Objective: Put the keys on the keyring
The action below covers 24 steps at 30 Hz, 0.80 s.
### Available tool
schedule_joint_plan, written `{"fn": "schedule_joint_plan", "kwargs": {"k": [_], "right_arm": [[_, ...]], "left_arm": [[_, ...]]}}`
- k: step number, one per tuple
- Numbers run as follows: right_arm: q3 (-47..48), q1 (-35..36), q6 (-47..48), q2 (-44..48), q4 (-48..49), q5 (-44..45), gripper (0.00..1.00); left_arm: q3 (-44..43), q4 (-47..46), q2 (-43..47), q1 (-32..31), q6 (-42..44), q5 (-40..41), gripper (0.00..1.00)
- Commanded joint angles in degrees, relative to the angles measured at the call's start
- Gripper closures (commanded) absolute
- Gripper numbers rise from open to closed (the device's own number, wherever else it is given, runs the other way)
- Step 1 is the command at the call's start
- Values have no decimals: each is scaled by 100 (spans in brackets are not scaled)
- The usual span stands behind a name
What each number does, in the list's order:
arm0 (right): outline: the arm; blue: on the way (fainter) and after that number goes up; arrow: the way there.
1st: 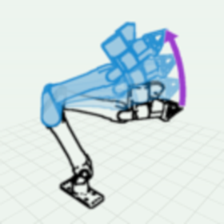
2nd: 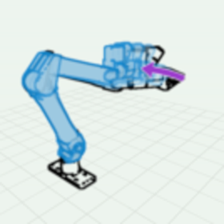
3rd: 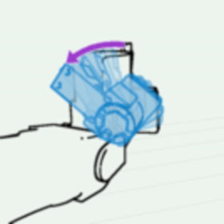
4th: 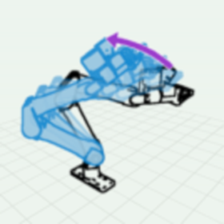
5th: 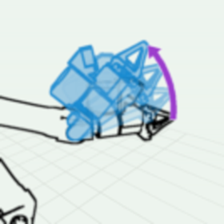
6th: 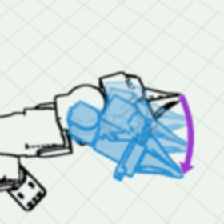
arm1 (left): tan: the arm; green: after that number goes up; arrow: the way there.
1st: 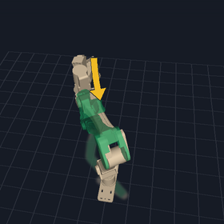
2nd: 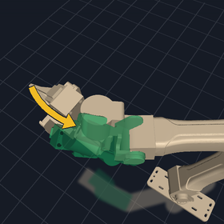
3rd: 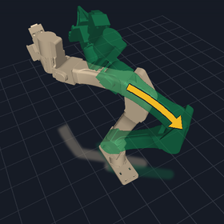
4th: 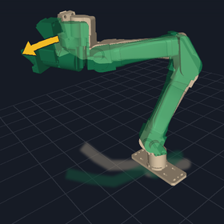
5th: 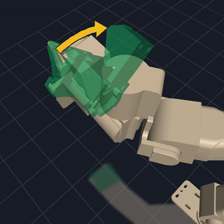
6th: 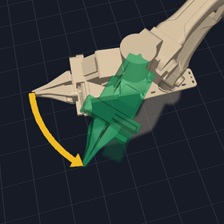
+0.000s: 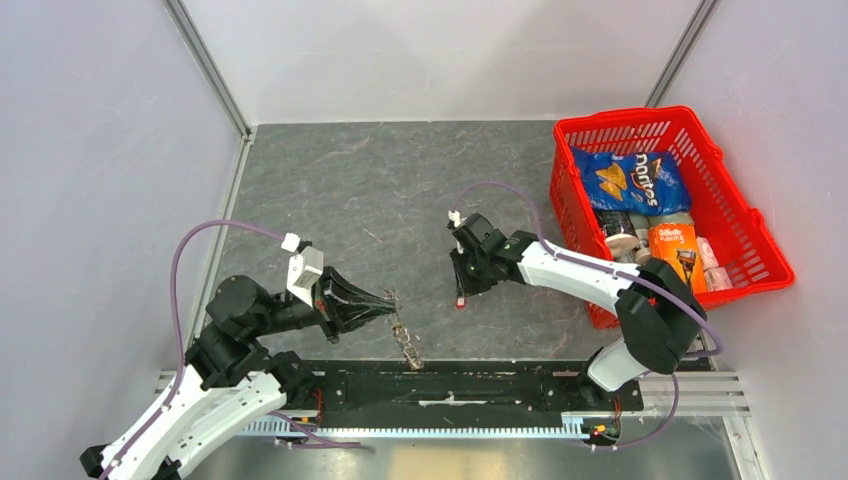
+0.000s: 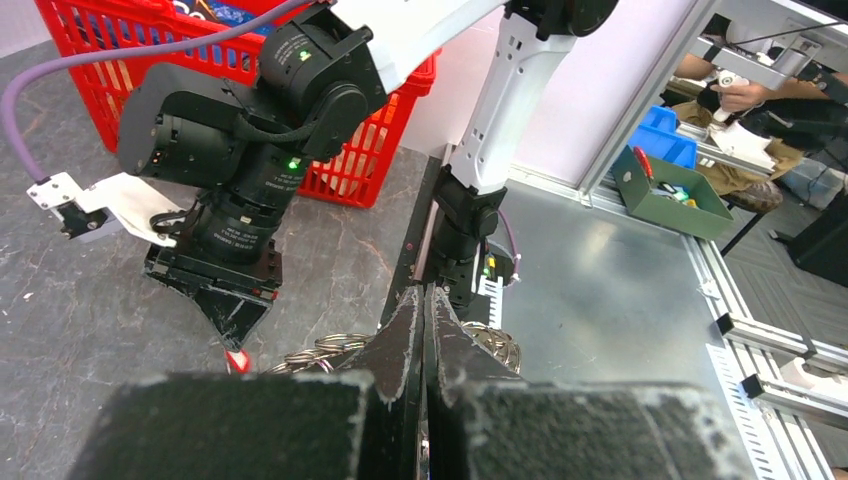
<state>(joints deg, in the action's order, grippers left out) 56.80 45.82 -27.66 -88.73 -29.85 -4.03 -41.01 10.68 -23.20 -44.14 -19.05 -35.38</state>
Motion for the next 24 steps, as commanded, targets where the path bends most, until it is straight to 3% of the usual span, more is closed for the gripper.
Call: {"fn": "schedule_joint_plan", "kwargs": {"k": [1, 5, 12, 24], "right_arm": [[194, -14, -14, 334, 214, 280, 68], [485, -13, 252, 980, -12, 222, 54], [898, -12, 1057, 2071, -645, 134, 50], [1033, -12, 1686, 3265, -842, -1043, 42]], "left_arm": [[-83, -233, 70, -16, -1, 268, 98], [-95, -213, 60, -16, -11, 531, 98], [-249, -272, -172, -13, -146, 961, 98], [-266, -494, -440, -16, -468, 1888, 98]]}}
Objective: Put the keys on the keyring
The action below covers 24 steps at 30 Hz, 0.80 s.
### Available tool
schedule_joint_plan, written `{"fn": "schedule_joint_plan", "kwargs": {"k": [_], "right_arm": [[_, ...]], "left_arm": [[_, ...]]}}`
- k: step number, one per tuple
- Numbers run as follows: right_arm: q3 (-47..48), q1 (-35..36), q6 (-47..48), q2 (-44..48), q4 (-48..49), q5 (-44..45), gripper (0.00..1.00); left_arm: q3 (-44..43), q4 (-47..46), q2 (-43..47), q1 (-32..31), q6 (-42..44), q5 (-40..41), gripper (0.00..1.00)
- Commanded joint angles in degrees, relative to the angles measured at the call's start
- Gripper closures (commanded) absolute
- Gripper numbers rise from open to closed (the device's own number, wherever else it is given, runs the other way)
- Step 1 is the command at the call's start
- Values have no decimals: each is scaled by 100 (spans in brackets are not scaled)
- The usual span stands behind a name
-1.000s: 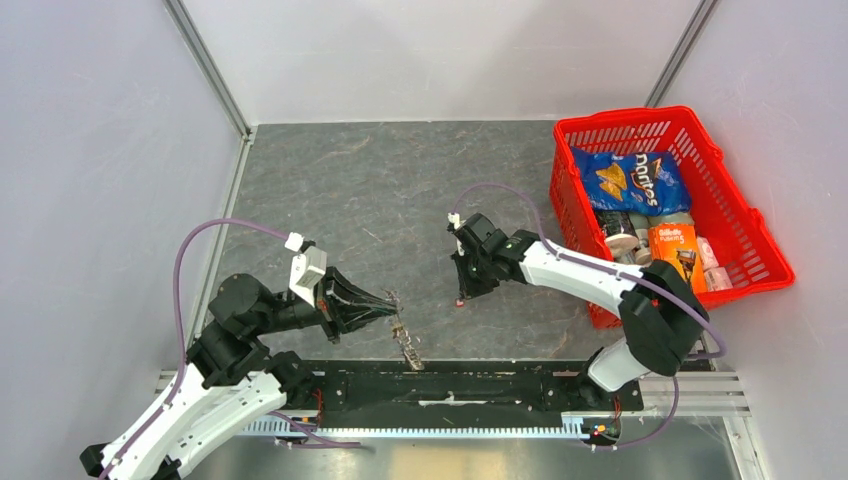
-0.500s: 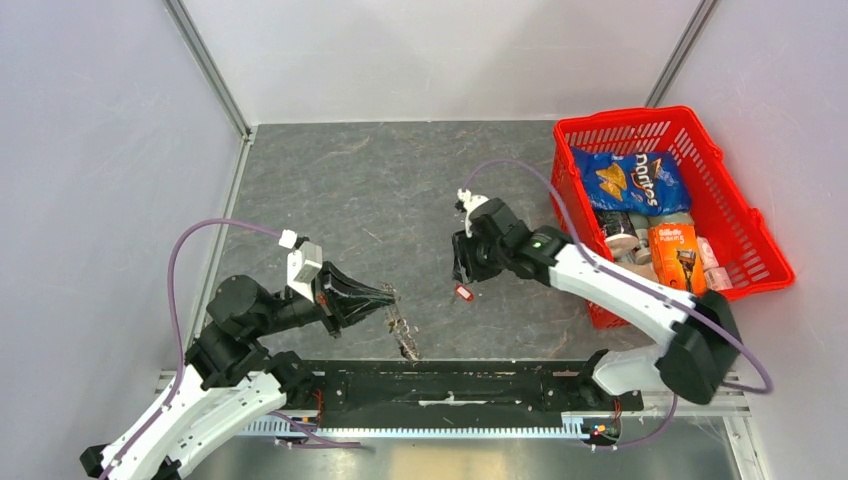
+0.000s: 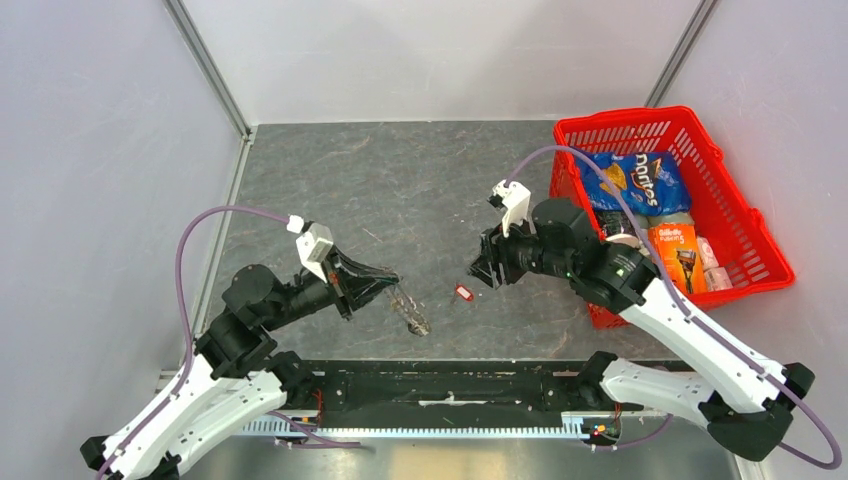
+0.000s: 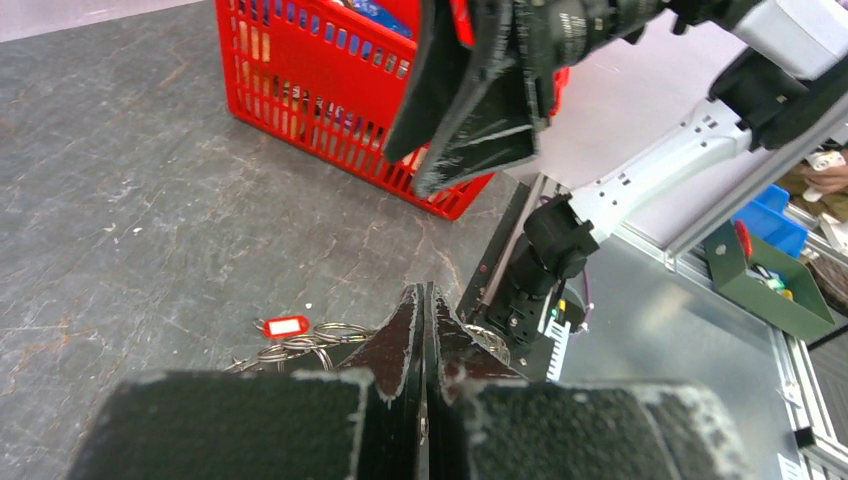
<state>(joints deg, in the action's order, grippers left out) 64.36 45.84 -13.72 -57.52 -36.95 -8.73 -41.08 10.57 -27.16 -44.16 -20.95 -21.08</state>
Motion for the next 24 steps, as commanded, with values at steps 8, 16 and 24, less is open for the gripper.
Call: {"fn": "schedule_joint_plan", "kwargs": {"k": [8, 16, 24], "right_arm": [[694, -14, 151, -116, -340, -1358, 42], [603, -6, -268, -161, 167, -2043, 41], [393, -5, -501, -198, 389, -2059, 42]], "left_arm": [[-234, -730, -264, -13, -556, 1057, 98], [-375, -829, -723, -13, -953, 2086, 98], [-396, -1038, -1203, -13, -1546, 3562, 98]]}}
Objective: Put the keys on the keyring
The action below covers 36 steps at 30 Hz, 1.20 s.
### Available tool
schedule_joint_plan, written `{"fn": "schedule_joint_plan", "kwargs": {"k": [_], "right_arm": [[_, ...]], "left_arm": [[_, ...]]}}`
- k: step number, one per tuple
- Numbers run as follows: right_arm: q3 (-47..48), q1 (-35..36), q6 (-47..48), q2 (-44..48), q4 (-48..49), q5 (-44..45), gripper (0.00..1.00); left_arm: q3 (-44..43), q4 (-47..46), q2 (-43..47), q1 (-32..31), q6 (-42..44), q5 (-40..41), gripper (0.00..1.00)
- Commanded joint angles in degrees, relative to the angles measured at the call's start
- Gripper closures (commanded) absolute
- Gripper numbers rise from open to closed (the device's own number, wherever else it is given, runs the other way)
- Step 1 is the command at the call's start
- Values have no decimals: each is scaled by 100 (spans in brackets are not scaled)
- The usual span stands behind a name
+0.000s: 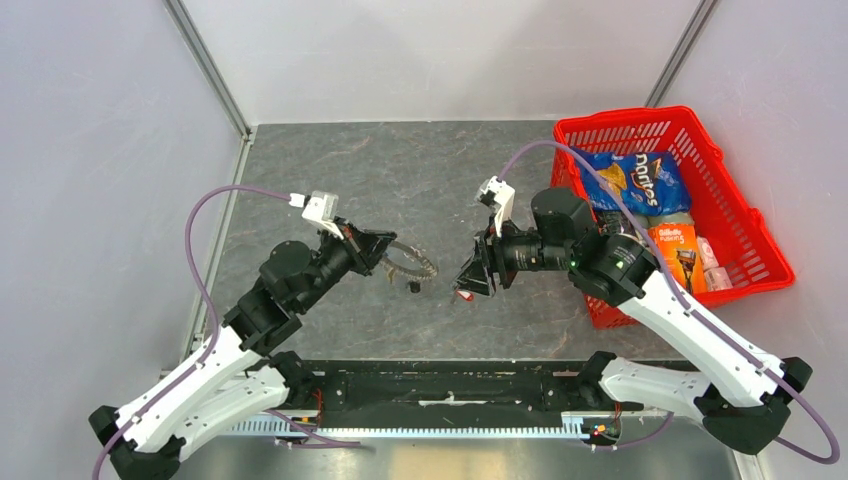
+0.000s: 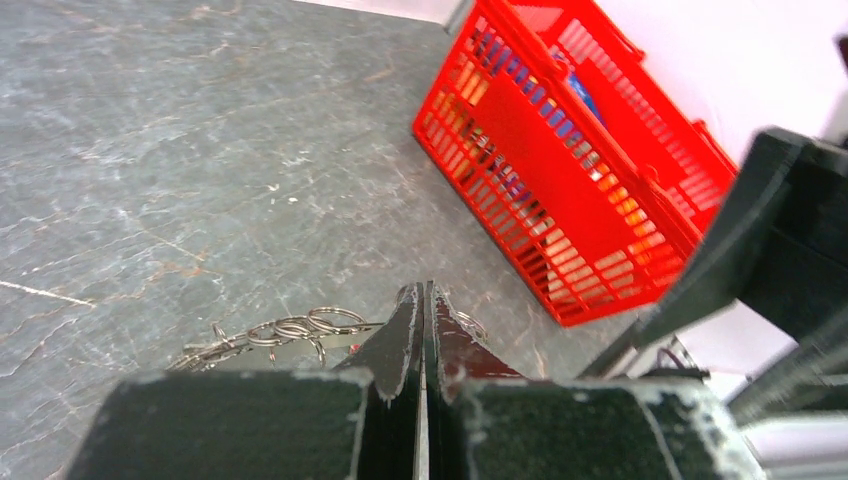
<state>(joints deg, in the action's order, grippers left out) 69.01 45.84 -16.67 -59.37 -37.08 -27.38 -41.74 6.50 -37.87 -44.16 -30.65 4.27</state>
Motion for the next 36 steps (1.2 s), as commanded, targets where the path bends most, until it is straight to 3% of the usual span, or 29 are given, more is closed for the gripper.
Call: {"fn": "schedule_joint_plan", "kwargs": {"k": [1, 14, 26, 36], "right_arm": [[-162, -5, -249, -21, 527, -194, 42], [-937, 137, -351, -809, 2726, 232, 43], [-1281, 388, 593, -1696, 4185, 1270, 43], [-1244, 484, 862, -2043, 4640, 1194, 43]], "left_arm": [[-351, -633, -217, -13, -705, 1195, 98], [-599, -813, -698, -13, -2251, 2443, 98], [-1124, -396, -1268, -13, -3189, 2119, 98], [-1418, 33, -1564, -13, -3809, 1994, 98]]}}
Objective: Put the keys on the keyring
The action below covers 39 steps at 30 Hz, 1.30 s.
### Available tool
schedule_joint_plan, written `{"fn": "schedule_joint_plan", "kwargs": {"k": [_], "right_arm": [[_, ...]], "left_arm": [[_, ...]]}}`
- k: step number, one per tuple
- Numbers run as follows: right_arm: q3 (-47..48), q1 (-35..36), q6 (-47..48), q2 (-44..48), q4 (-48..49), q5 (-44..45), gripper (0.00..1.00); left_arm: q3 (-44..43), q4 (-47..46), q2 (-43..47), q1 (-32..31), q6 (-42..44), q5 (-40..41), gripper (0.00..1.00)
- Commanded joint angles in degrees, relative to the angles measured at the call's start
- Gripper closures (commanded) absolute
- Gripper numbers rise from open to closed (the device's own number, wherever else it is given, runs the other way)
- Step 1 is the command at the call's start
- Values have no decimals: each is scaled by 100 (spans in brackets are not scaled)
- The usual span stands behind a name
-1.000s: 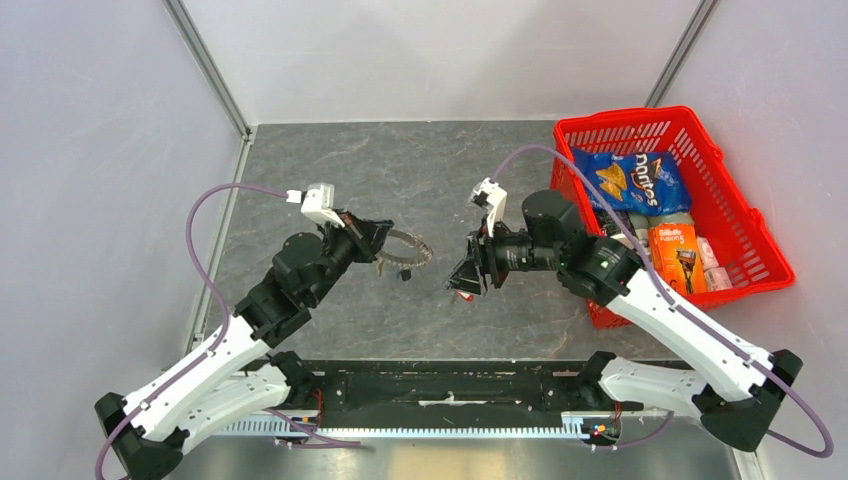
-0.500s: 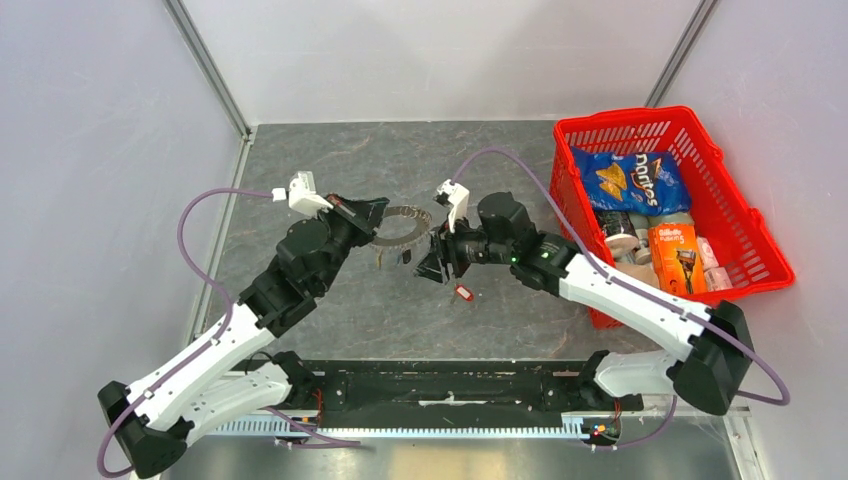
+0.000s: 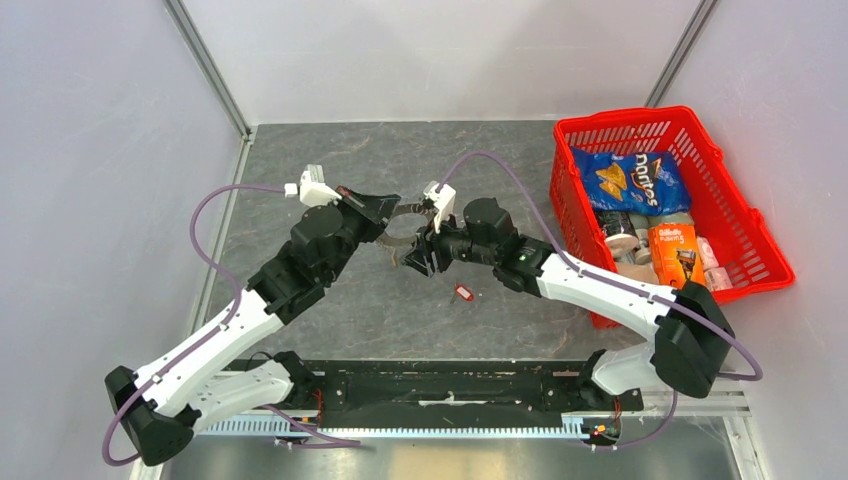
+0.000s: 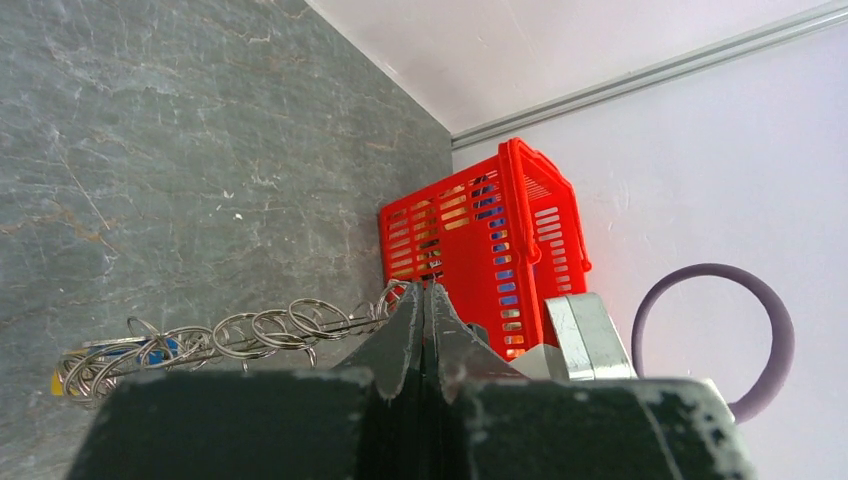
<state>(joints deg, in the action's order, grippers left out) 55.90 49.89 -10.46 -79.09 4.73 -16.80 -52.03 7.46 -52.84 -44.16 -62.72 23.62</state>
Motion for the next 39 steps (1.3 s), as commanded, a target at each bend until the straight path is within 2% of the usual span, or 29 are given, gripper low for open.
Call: {"fn": "schedule_joint_plan", "kwargs": {"k": [1, 7, 19, 26, 30, 35, 39], "right_arm": [[74, 94, 263, -84, 443, 179, 43], [140, 212, 282, -212, 160, 213, 43], [-149, 323, 111, -354, 621, 437, 43], [-170, 399, 65, -477, 862, 1446, 44], [-267, 399, 44, -156, 680, 1807, 44], [-329, 399, -65, 442, -25, 1474, 44], [-637, 443, -134, 1146, -326, 1223, 44]], "left_arm": [[-416, -33, -102, -13, -654, 54, 98], [-600, 137, -215, -13, -858, 35, 98], [-690, 247, -110, -9, -865, 172, 98], [-760, 405, -73, -13, -926, 161, 98], [-726, 685, 72, -13, -966, 192, 98], [-498, 1371, 471, -13, -1272, 315, 98], [-229, 1590, 788, -13, -1477, 92, 98]]}}
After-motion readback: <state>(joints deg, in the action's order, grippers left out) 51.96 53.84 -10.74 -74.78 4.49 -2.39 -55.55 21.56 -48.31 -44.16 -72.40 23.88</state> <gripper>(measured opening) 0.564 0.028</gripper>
